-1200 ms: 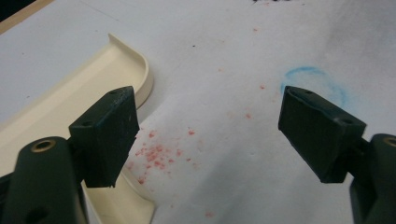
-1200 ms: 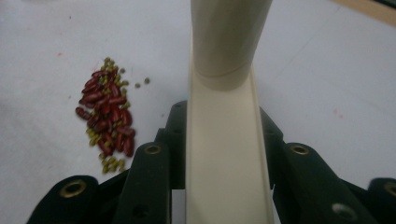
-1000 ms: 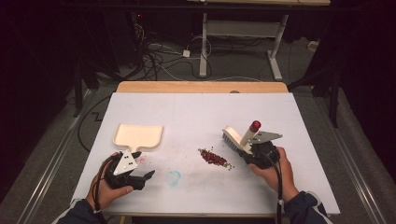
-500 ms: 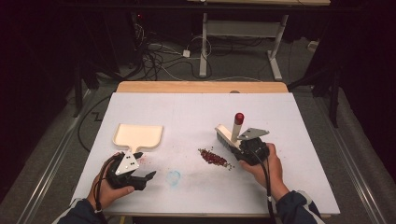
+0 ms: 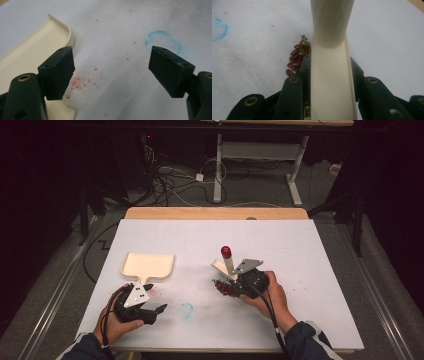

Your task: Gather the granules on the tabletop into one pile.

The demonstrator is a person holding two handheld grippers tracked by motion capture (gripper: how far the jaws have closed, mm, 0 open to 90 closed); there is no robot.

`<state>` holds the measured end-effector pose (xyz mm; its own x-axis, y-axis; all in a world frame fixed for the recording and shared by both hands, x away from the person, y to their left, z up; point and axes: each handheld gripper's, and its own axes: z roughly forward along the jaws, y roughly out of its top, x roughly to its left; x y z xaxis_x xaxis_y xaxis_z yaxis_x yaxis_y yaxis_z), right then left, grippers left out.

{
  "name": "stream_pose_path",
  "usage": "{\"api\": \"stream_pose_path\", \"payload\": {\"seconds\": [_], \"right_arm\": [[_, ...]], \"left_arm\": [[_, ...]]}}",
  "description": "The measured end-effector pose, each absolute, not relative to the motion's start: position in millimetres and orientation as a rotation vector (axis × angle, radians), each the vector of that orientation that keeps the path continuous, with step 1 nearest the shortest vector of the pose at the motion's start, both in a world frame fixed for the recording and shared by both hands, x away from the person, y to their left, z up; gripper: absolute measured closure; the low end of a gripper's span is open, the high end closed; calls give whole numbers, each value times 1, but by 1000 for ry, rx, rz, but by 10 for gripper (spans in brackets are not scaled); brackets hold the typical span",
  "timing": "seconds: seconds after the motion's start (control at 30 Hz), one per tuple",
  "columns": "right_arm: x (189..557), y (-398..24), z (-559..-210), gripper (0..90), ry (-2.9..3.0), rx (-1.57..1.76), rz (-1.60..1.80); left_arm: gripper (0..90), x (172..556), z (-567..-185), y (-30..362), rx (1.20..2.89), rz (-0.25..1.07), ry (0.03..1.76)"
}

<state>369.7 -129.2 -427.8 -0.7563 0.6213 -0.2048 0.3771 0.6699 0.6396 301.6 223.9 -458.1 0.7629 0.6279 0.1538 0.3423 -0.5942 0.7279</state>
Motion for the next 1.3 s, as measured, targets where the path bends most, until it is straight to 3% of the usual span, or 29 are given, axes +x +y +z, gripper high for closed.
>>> {"api": "stream_pose_path", "payload": {"seconds": [0.43,0.8,1.07,1.3], "right_arm": [[361,-133,-419,680,2477,725,863],[338,-175,-397,679,2395,814,953],[303,-222,-395,679,2602,471,1240],[295,-203,-422,680,2766,277,1199]], "left_arm": [[202,301,-458,223,2258,520,712],[202,299,-457,224,2252,525,712],[202,299,-457,224,2254,525,710],[202,300,-458,220,2264,523,705]]}}
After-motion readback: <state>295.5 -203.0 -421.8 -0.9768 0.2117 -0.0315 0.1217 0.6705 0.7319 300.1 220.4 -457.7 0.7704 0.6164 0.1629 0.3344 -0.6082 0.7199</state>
